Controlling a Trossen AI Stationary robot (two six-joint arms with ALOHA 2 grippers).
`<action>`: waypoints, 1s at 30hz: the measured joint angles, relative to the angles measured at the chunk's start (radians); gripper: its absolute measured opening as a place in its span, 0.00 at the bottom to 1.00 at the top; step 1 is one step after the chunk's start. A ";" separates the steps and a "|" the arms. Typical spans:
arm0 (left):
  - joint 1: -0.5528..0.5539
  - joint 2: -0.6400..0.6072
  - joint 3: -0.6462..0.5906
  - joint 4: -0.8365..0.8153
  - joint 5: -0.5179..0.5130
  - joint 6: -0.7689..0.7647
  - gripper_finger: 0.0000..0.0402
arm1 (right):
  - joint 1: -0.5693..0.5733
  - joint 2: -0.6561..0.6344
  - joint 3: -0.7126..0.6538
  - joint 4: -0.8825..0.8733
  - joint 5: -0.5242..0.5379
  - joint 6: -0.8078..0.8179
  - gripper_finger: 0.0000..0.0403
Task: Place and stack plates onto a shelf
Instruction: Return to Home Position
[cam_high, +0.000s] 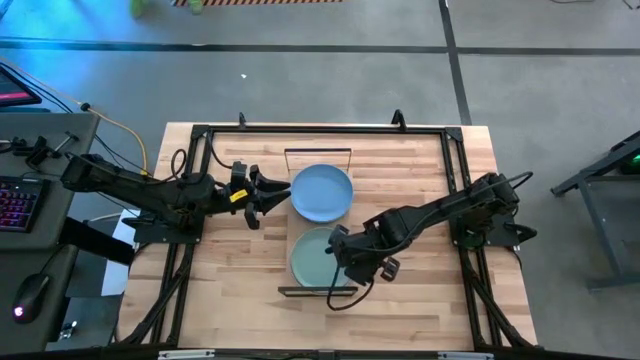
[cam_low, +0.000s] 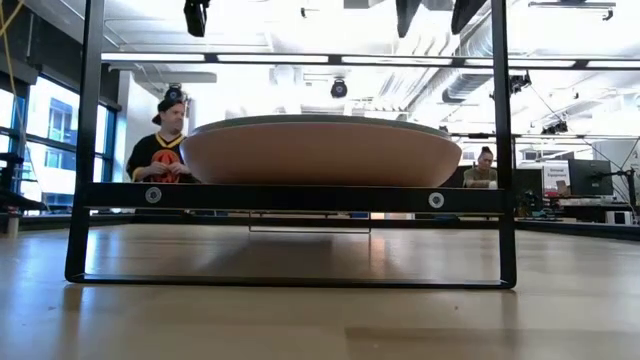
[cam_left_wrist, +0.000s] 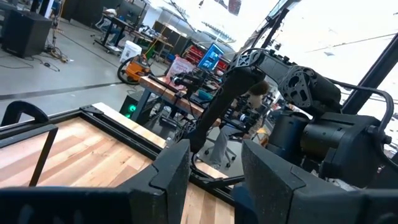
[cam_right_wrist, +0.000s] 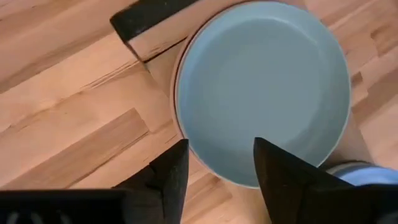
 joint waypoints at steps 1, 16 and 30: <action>0.000 0.000 0.000 0.000 0.000 0.000 0.34 | 0.000 0.000 0.000 -0.007 0.000 0.020 0.40; 0.000 0.000 0.000 -0.004 0.011 0.070 0.34 | -0.107 -0.286 -0.409 -0.147 -0.154 0.599 0.32; 0.000 -0.022 0.000 -0.015 0.046 0.131 0.34 | -0.074 -0.890 -1.029 1.068 0.153 1.259 0.31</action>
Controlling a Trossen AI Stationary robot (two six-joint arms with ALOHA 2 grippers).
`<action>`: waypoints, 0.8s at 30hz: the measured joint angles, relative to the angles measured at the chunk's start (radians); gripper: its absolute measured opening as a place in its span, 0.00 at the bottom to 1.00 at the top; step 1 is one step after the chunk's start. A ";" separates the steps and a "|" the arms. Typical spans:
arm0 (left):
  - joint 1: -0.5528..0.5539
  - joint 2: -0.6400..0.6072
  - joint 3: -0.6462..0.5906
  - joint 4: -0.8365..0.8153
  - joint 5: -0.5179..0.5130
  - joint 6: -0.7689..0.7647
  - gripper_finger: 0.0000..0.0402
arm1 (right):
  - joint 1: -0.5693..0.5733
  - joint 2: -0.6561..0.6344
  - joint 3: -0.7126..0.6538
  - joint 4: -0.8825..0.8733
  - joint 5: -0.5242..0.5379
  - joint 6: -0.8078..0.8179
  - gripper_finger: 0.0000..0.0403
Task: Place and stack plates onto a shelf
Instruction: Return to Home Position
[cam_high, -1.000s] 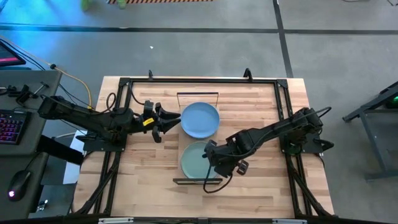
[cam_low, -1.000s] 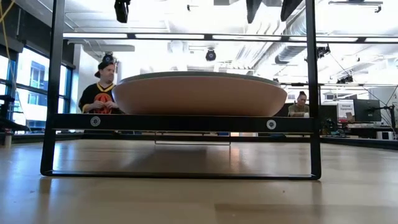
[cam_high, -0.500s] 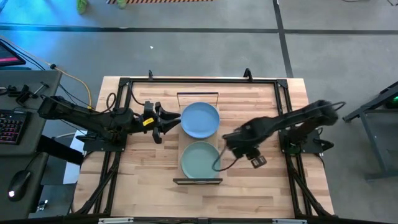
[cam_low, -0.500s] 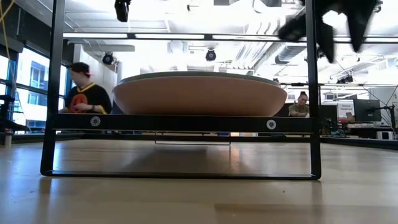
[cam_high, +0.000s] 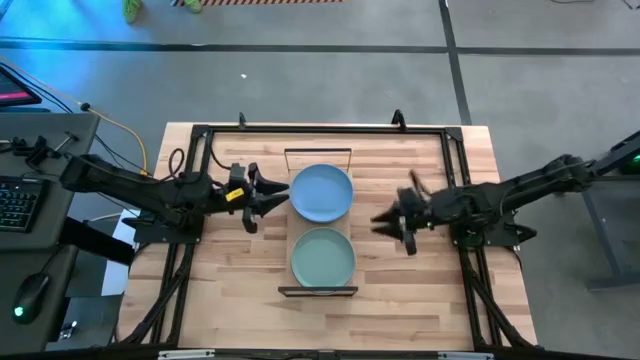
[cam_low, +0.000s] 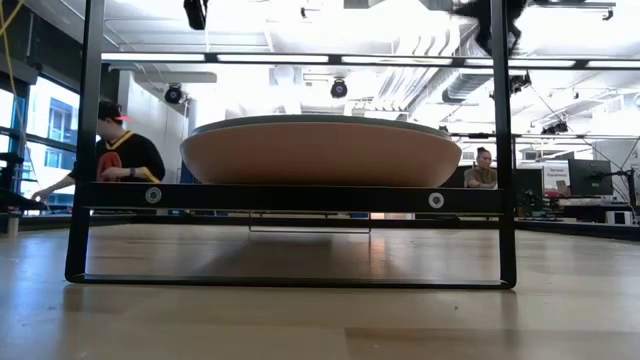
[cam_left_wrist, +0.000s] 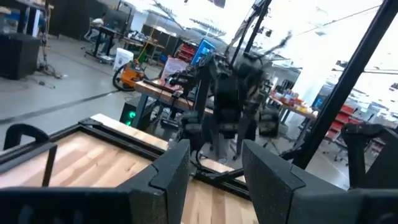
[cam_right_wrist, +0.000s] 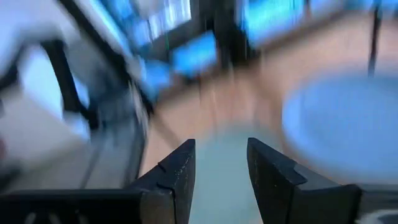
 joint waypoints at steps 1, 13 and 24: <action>0.000 -0.010 -0.001 -0.003 0.000 0.009 0.34 | -0.004 -0.009 -0.017 0.093 0.038 -0.026 0.31; 0.000 -0.159 0.000 -0.139 0.027 0.064 0.06 | -0.080 -0.008 0.027 0.301 0.136 -0.303 0.21; 0.210 -0.238 0.000 -0.167 0.240 0.129 0.00 | -0.147 -0.009 0.061 0.246 0.052 -0.319 0.01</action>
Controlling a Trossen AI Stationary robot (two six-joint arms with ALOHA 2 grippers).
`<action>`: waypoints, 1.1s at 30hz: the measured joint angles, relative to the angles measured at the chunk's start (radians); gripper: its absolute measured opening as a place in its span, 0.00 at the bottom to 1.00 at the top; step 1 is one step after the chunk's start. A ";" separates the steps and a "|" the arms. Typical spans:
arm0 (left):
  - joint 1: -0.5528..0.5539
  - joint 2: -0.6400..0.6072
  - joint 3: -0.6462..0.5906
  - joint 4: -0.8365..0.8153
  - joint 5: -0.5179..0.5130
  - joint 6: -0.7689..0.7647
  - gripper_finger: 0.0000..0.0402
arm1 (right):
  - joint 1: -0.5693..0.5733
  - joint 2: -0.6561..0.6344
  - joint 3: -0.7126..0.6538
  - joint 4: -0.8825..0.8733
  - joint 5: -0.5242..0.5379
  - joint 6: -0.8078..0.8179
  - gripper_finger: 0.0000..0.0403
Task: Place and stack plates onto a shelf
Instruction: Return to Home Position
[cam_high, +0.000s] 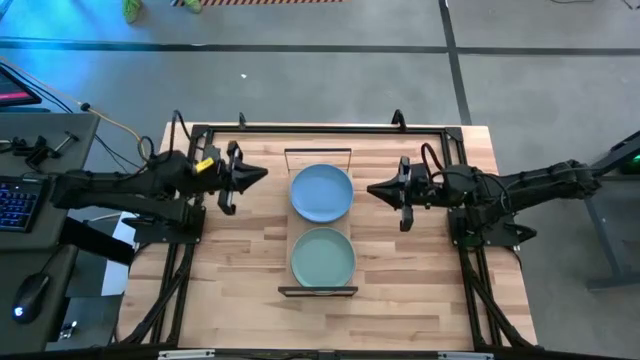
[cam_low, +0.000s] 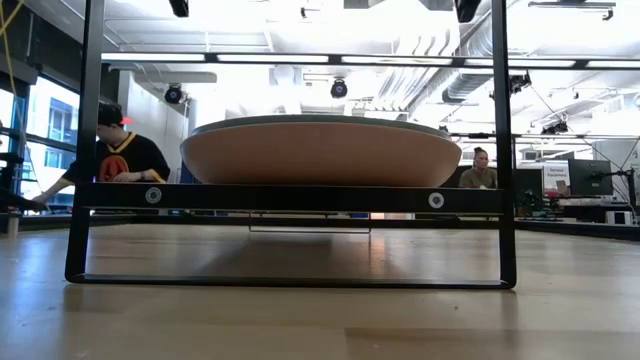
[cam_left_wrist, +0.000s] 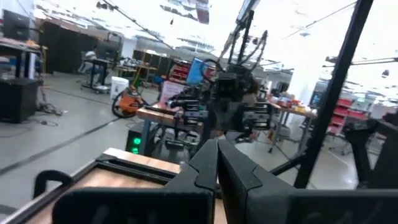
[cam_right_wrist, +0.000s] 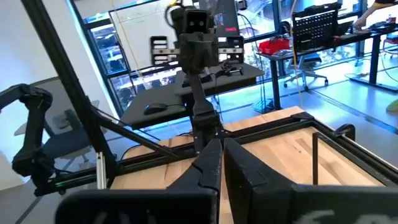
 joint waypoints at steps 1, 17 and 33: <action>0.020 -0.006 0.000 -0.004 0.015 0.002 0.00 | -0.002 0.000 0.000 0.000 -0.006 -0.002 0.01; -0.063 -0.122 -0.218 0.126 -0.032 -0.024 0.00 | -0.005 0.000 0.001 -0.045 -0.062 0.002 0.00; -0.032 -0.563 -0.485 0.078 -0.083 -0.073 0.00 | -0.005 0.000 0.001 -0.087 -0.062 0.044 0.00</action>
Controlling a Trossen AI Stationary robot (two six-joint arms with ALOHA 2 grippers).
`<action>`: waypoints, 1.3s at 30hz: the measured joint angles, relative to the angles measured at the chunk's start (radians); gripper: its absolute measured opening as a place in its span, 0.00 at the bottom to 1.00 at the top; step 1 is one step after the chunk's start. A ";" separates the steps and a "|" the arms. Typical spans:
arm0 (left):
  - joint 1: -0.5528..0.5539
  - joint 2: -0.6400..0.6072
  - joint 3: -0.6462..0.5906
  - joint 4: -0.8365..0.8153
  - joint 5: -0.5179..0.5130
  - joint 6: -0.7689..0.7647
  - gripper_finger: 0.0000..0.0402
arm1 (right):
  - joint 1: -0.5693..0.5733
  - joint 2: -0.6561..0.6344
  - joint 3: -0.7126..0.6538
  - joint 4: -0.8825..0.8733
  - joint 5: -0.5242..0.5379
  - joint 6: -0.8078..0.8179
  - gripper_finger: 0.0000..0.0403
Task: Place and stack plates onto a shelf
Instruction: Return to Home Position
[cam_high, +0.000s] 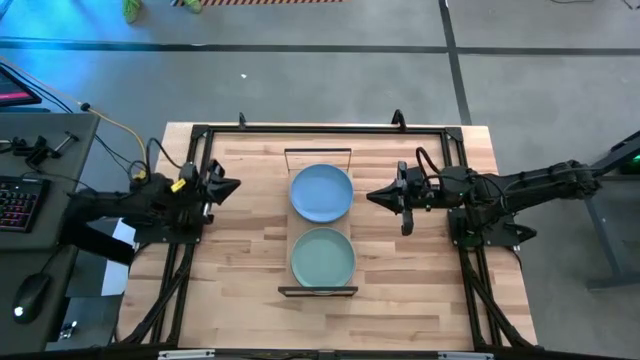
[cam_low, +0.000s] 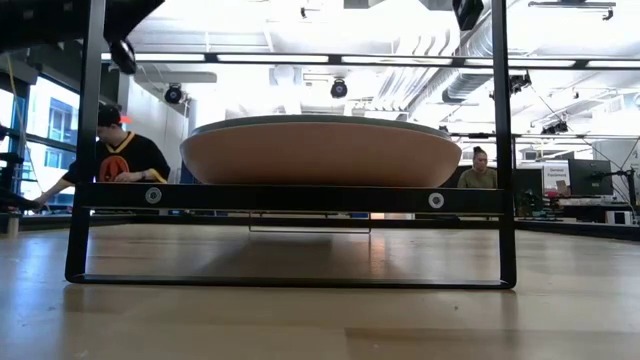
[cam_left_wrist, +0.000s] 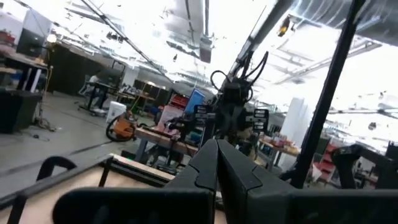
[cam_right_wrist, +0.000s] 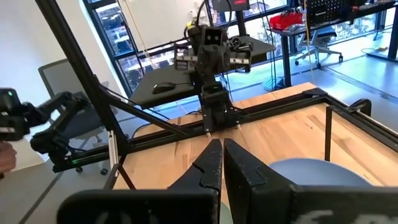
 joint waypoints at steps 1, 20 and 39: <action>-0.002 -0.016 -0.019 0.002 -0.007 -0.009 0.00 | 0.000 0.000 0.000 0.000 0.000 0.006 0.00; 0.000 -0.143 -0.121 -0.206 -0.045 0.002 0.00 | 0.001 0.000 0.000 0.000 -0.005 0.045 0.00; 0.000 -0.132 -0.121 -0.340 -0.003 -0.023 0.00 | 0.035 -0.170 -0.045 -0.215 -0.094 0.044 0.00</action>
